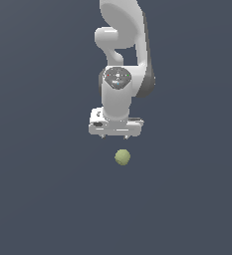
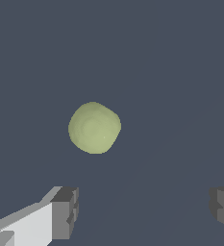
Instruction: Pick up the object and move it to a goal position.
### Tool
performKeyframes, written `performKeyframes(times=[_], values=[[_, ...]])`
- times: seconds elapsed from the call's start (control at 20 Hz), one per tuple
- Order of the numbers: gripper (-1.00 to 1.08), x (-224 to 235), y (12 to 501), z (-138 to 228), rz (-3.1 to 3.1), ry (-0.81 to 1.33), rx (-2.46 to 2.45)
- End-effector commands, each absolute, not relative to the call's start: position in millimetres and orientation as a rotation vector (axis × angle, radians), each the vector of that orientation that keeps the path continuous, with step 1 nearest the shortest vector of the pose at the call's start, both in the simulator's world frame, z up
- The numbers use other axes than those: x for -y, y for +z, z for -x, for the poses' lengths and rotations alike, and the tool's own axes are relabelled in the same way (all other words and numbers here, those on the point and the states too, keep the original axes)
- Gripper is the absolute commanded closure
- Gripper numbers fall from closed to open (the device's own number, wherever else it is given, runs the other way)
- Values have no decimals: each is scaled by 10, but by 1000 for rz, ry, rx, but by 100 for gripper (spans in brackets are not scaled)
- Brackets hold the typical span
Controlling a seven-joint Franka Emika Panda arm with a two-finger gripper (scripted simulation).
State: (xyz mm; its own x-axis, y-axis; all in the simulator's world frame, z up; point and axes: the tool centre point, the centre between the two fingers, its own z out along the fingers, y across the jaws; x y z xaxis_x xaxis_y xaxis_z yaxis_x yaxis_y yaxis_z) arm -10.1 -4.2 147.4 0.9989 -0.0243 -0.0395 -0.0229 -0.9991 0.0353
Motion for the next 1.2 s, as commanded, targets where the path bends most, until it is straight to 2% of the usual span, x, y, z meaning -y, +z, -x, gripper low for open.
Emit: performKeyframes(times=[0.0, 1.15], values=[[-92, 20, 1443, 79, -3107, -59, 84], [-92, -318, 965, -231, -3032, -5, 813]])
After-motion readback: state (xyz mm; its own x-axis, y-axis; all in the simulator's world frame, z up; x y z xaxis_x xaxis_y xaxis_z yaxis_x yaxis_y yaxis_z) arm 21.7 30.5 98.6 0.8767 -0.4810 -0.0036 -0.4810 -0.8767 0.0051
